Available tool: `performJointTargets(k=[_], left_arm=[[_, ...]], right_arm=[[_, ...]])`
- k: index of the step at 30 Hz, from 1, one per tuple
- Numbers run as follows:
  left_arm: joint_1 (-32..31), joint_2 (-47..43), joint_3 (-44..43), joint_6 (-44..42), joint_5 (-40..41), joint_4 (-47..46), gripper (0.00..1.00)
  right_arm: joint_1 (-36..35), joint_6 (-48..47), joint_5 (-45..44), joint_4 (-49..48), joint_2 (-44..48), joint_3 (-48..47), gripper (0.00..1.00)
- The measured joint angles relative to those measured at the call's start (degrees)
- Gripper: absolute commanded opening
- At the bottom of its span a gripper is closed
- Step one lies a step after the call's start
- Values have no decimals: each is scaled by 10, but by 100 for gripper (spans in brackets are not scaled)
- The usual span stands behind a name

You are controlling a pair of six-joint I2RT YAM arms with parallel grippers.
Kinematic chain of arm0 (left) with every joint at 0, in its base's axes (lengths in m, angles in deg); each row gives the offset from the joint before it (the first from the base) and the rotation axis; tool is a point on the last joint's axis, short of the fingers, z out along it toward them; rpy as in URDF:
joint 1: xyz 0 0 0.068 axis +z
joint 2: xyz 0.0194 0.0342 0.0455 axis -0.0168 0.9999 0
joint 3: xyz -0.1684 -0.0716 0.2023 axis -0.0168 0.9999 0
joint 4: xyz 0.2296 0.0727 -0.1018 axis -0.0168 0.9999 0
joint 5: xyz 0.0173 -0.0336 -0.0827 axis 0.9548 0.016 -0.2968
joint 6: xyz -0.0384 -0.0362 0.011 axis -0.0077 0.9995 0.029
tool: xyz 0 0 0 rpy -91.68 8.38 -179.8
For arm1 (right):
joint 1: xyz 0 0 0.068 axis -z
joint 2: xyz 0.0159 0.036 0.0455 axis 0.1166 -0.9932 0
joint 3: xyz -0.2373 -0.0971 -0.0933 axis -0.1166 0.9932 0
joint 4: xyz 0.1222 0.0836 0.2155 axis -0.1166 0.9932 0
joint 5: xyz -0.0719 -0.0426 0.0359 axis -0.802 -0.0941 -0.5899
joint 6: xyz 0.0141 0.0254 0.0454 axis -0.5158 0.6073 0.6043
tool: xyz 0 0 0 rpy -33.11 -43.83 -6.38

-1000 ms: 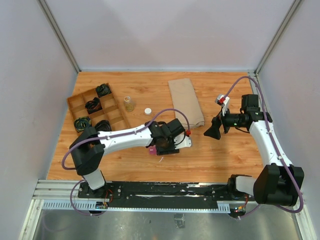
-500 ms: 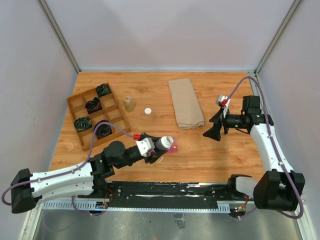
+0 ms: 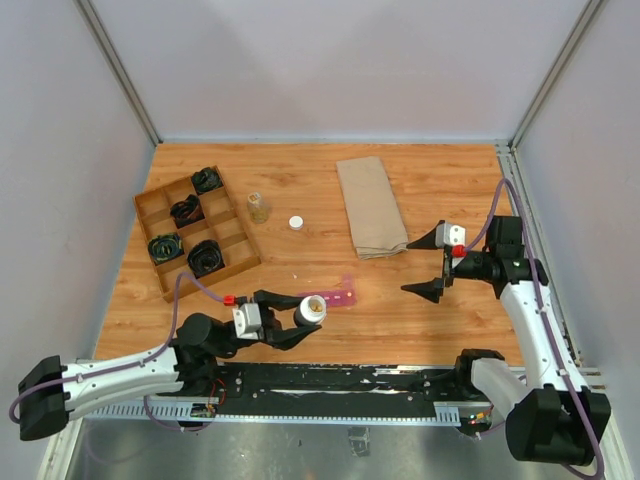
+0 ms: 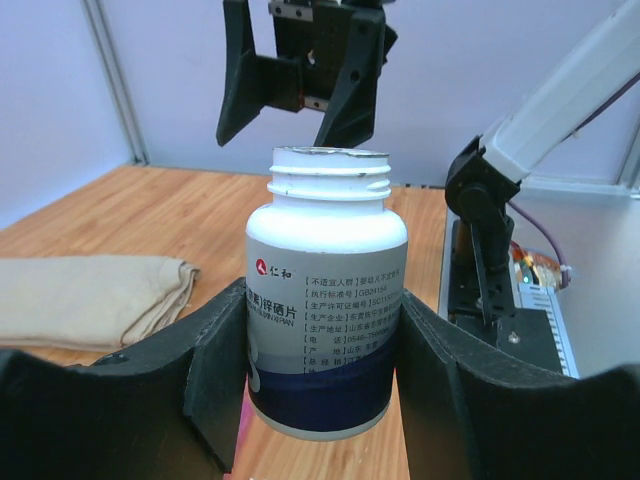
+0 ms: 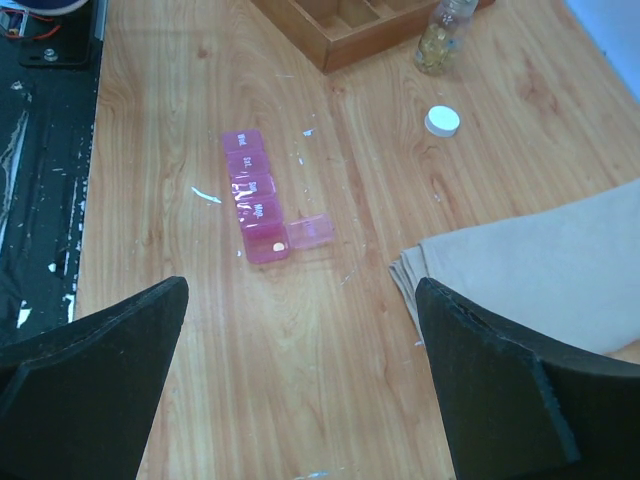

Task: Sort the pills into containers
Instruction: Screw the lid of the pill bottle onto the pill bottle.

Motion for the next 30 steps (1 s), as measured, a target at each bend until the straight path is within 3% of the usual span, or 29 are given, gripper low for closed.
performJointTargets(k=[9,16,22,30], left_arm=[[9,-94,19,-2,50,-4,13],[61,-60,19,30,44,-31,3],[80,-5,19,56,11,-37,1],[83,-59,19,87,14,-24,0]], right_arm=[[-60,-88,-17,26,-102,-69,99],[-136,-141,-62,64,-209,-172,99],[-204,-156,-118,75,-289,-238,99],[-243,-158,-159,77,-410,-363,99]])
